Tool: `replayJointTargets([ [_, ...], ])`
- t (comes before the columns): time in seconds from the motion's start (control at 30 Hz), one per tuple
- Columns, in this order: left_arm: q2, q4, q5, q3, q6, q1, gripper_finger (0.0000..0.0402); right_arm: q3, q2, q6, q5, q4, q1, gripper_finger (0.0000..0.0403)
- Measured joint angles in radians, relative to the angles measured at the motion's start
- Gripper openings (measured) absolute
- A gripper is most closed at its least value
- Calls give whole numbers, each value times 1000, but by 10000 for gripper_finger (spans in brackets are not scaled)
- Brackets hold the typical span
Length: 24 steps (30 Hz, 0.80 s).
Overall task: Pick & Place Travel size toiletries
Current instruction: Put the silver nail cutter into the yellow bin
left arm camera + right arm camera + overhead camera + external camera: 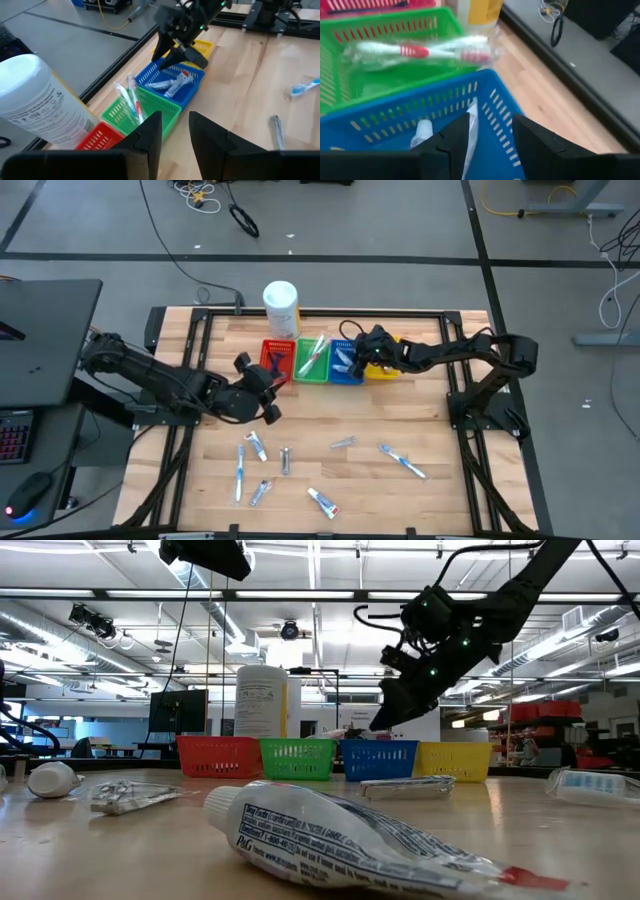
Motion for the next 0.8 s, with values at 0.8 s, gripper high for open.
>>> replayJointTargets([
  [0.8, 73, 2, 46, 0, 26, 69, 105, -37, -85, -10, -531, -124, 388, 160],
])
